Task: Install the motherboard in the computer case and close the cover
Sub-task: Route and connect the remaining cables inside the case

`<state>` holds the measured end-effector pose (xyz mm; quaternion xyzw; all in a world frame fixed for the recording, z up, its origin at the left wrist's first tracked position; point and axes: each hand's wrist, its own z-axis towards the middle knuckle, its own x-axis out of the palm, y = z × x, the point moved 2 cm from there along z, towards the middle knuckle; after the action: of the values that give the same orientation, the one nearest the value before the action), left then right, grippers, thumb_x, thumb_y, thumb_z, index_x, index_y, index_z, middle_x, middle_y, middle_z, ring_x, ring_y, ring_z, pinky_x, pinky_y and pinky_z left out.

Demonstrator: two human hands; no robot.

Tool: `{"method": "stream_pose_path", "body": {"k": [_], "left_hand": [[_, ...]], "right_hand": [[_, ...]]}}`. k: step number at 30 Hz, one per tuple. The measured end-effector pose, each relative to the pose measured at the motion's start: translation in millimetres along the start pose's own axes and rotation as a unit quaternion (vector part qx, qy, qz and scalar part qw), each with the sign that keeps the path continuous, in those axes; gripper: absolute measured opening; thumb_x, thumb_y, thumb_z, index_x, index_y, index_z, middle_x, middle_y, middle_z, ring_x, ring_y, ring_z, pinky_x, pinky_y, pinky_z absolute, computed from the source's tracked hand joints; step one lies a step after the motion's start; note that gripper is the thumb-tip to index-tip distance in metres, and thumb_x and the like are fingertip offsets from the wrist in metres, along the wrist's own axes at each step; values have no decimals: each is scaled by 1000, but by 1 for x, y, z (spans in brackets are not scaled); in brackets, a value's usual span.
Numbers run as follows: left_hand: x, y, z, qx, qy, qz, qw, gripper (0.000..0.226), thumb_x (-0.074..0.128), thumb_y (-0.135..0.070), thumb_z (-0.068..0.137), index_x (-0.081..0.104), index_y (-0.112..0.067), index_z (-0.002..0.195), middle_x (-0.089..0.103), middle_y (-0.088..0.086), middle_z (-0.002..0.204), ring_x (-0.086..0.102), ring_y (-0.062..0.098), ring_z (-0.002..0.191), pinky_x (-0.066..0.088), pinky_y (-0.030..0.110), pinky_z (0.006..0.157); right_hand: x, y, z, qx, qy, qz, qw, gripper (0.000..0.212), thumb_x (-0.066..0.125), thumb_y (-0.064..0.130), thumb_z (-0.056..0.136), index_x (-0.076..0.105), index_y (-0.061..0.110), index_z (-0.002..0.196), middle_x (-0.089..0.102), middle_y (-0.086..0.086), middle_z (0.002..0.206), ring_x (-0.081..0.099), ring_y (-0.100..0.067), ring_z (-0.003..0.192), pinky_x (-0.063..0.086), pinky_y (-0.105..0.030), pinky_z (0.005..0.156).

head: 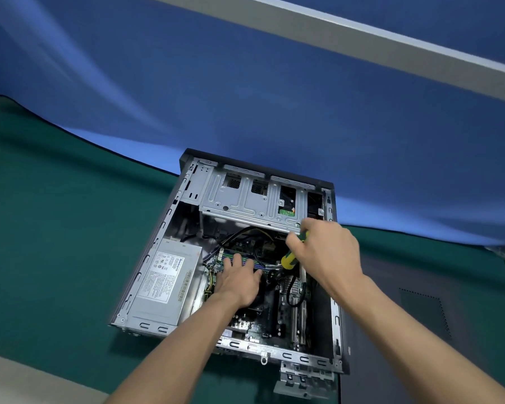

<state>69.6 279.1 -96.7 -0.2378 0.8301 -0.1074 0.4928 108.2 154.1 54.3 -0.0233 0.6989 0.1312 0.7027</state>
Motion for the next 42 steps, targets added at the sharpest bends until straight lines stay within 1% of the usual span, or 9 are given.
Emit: {"method": "stream_pose_path", "body": {"k": [5,10,14,19,25,28,31,35,42], "left_hand": [[1,3,1,-2,-6,-5,1000,38,29,-44,99,45,-17,120,35,8,128,29,27,120,34,45,99],[0,3,2,-3,3,-15,1000,41,27,-46,99,45,-16,121,34,7,127,29,27,120,35,46,99],[-3,1,1,-13,9,-41,999,46,21,-45,100,47,-17,126,34,6,132,28,27,124,32,46,103],[0,-2,2,-9,9,-23,1000,45,24,-47,100,44,-17,127,31,6,135,27,27,126,34,44,103],[4,0,5,-5,4,-1,1000,46,26,-49,99,42,-18,129,29,6,139,26,27,128,33,44,103],[4,2,6,-4,-1,0,1000,46,27,-50,98,42,-19,129,29,7,139,26,27,128,33,44,103],[6,4,6,2,6,0,1000,45,26,-50,98,42,-22,130,27,7,141,23,30,131,33,45,105],[6,5,6,7,1,-5,1000,45,27,-50,98,42,-23,131,29,7,138,25,29,129,34,44,104],[5,3,5,10,-7,7,1000,43,28,-50,98,44,-22,127,31,7,135,28,27,125,36,43,101]], "right_hand": [[-7,24,9,-4,96,-70,993,35,45,50,92,46,16,84,48,2,69,49,-26,69,32,-29,56],[-13,28,13,2,211,100,972,18,45,31,97,46,14,105,66,-7,87,65,-29,78,54,-43,72],[-15,19,12,9,122,-54,991,25,37,32,100,42,10,89,65,-14,96,48,-29,72,39,-31,62],[-25,10,13,76,321,75,941,37,49,41,97,36,11,113,65,-10,86,63,-20,54,52,-29,51],[-25,8,10,-6,248,-53,967,20,40,24,101,47,12,86,65,-13,93,60,-30,72,55,-36,71],[-27,4,11,45,301,75,949,18,45,32,100,37,15,104,59,-10,95,63,-24,69,55,-33,59],[-26,4,9,19,294,31,955,17,41,29,102,41,12,99,64,-10,89,59,-23,58,47,-29,48],[-28,6,6,34,283,-10,959,26,41,33,100,41,11,112,57,-10,101,53,-25,75,46,-34,65],[-24,6,1,62,251,-8,966,36,41,36,101,40,7,123,54,-7,90,51,-25,76,39,-32,62]]}}
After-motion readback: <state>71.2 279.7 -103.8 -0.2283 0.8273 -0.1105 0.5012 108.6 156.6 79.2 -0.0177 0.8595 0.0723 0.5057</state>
